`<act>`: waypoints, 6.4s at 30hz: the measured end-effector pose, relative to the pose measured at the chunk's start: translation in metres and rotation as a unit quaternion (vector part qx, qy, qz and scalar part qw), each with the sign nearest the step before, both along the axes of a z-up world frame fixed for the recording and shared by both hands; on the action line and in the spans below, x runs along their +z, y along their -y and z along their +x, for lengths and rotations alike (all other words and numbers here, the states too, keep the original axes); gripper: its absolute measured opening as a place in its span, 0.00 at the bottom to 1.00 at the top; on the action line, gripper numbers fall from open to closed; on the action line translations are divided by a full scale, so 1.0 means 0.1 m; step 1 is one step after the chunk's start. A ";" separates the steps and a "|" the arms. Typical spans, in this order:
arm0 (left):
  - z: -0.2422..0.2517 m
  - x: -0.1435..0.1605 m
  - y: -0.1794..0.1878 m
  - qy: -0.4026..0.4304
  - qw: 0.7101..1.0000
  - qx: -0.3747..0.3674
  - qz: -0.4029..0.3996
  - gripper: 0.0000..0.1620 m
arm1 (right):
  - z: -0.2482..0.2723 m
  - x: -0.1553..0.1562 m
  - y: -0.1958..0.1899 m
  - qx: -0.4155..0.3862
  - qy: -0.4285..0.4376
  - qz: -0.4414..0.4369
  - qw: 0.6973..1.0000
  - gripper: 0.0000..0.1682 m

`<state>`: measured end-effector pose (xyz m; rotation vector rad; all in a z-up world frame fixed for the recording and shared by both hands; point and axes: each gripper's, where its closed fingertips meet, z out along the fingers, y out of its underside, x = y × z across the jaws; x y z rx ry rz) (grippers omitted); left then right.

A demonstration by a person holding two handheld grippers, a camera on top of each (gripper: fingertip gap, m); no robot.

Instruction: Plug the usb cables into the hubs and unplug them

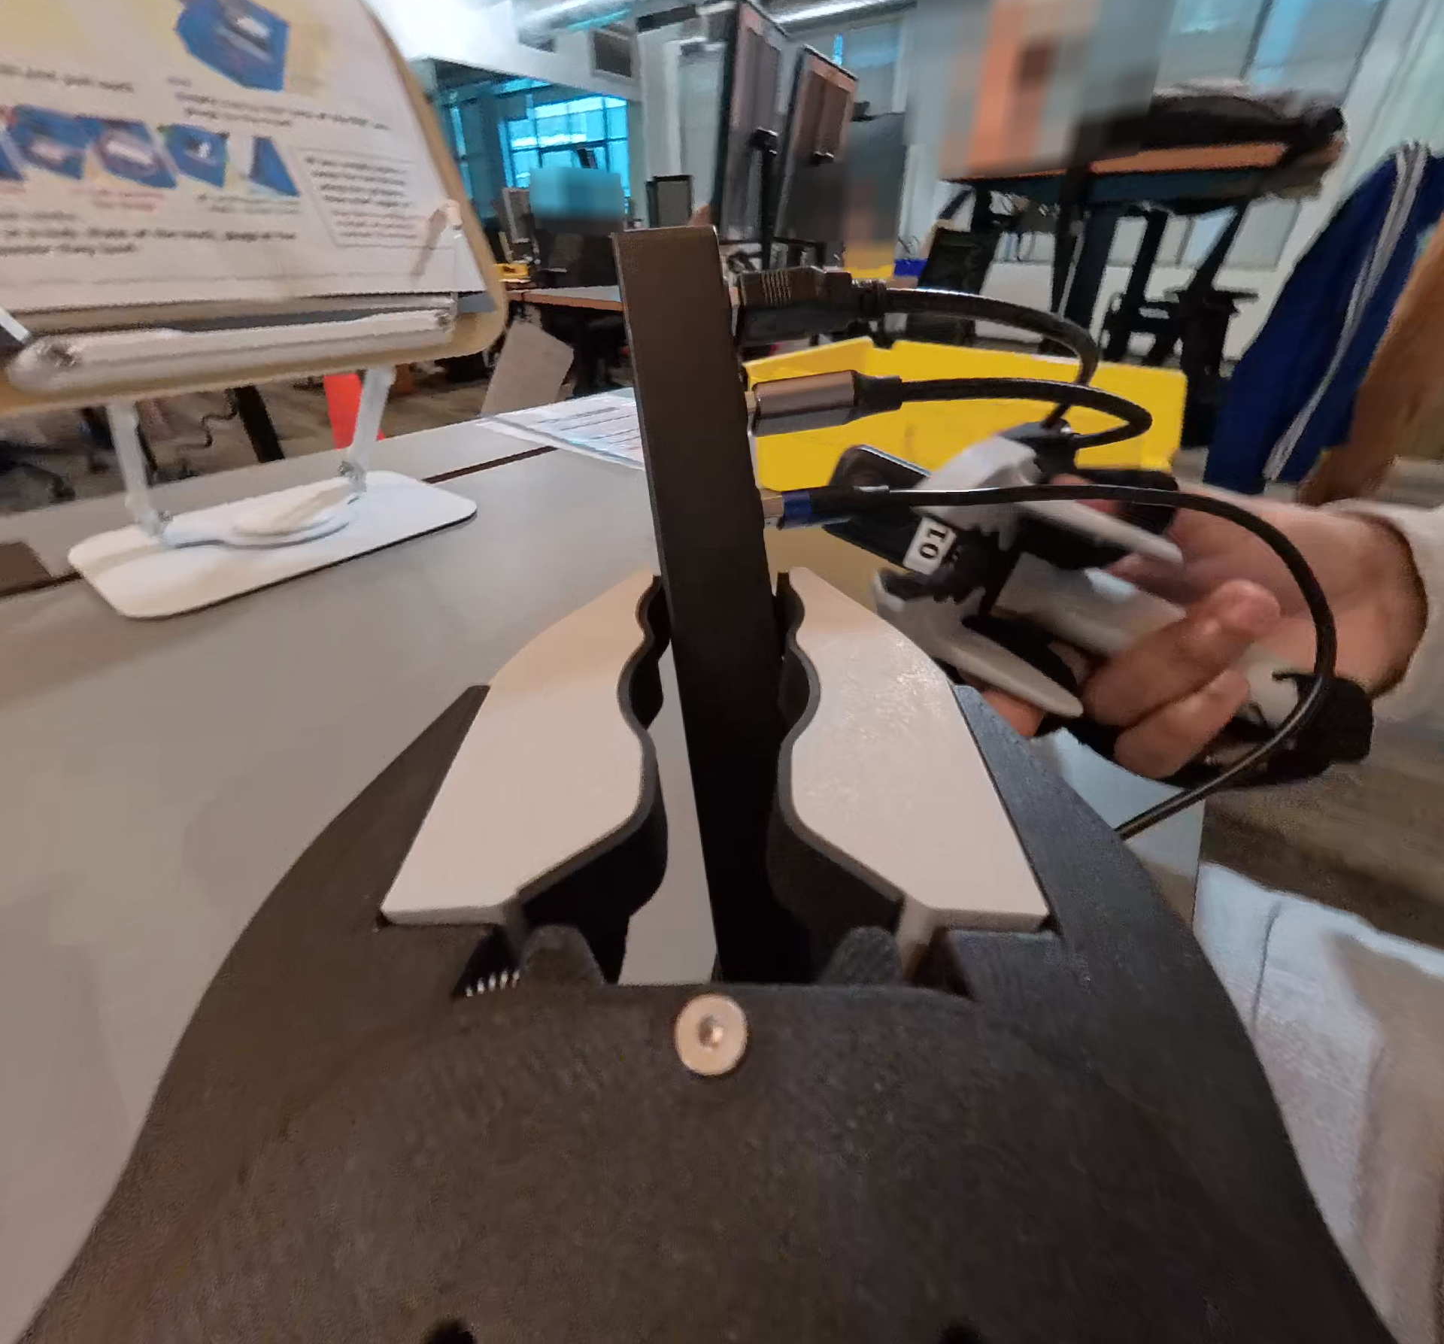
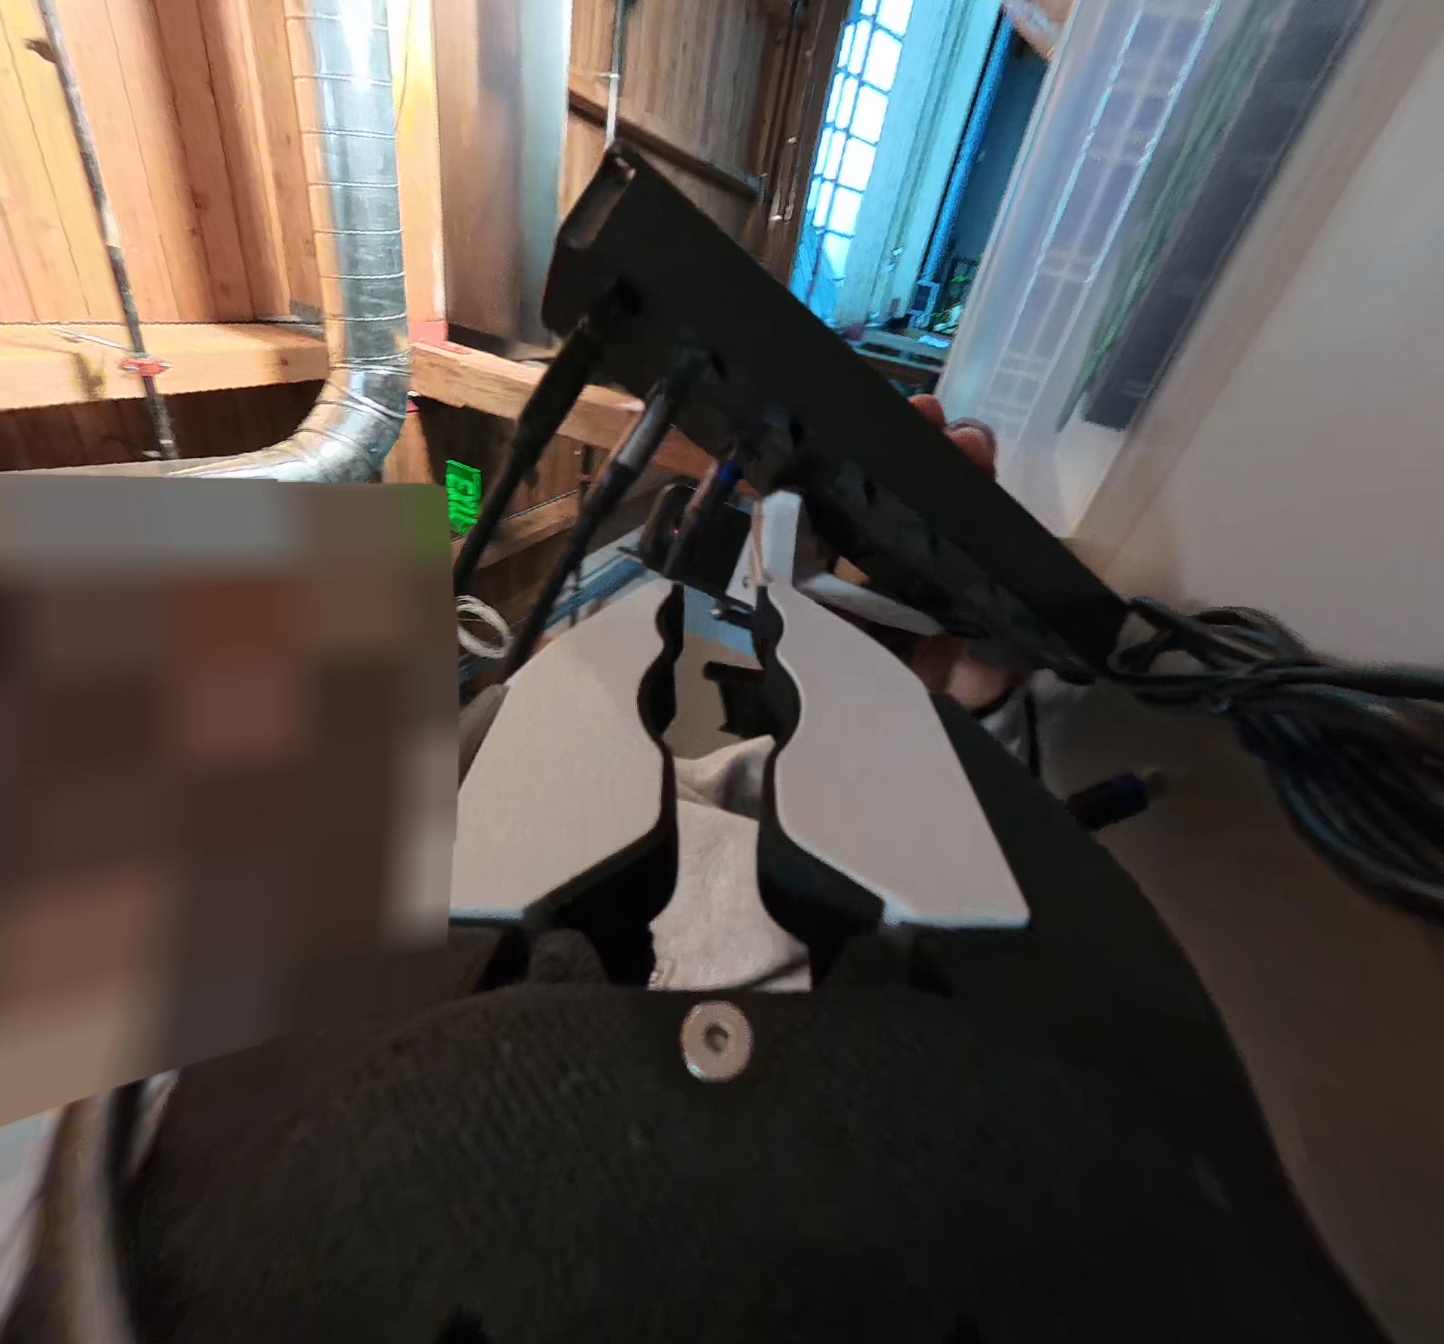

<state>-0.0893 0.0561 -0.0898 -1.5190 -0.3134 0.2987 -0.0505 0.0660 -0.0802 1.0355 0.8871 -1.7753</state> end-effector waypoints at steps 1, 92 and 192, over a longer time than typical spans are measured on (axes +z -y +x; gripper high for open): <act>-0.06 0.00 0.03 0.020 1.000 0.010 0.012 0.17 | -0.02 -0.05 -0.02 -0.009 -0.003 0.018 1.000 0.11; -0.53 -0.05 0.20 0.153 0.979 0.065 0.121 0.16 | -0.16 -0.12 -0.30 -0.264 -0.327 0.398 0.815 0.17; 0.13 -0.02 0.01 0.091 0.982 0.156 0.057 0.16 | -0.09 0.11 0.03 -0.312 -0.354 0.349 0.810 0.04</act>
